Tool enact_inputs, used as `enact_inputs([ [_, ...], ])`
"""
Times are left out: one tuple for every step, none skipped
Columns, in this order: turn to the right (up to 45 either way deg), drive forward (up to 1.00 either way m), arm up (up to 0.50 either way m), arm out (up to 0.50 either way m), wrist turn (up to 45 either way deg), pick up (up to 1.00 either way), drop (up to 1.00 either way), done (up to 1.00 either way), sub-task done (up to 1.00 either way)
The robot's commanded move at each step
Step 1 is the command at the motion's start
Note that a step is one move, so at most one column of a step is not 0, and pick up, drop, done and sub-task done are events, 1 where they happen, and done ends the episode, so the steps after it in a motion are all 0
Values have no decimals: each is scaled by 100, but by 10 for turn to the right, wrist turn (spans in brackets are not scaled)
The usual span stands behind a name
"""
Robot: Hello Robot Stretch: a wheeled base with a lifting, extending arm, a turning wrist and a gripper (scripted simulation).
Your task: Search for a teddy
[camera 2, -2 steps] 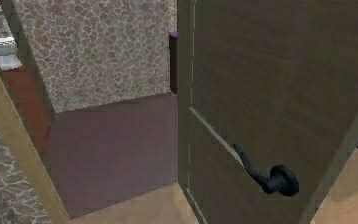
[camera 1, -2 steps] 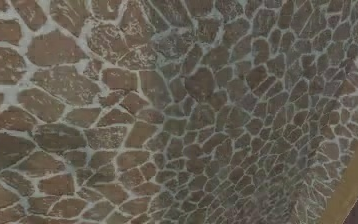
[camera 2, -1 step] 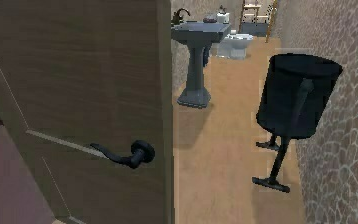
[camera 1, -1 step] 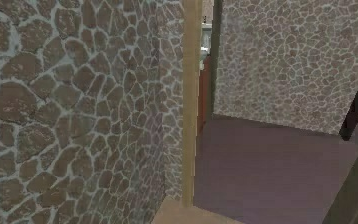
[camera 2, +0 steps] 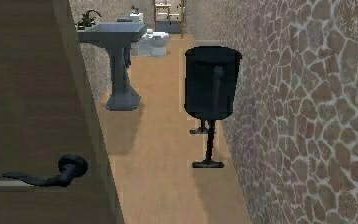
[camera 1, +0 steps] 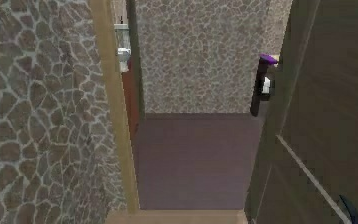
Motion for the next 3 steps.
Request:
enact_inputs([
  [0,100,0,0,0,0,0,0,0],
  [0,20,0,0,0,0,0,0,0],
  [420,0,0,0,0,0,0,0,0],
])
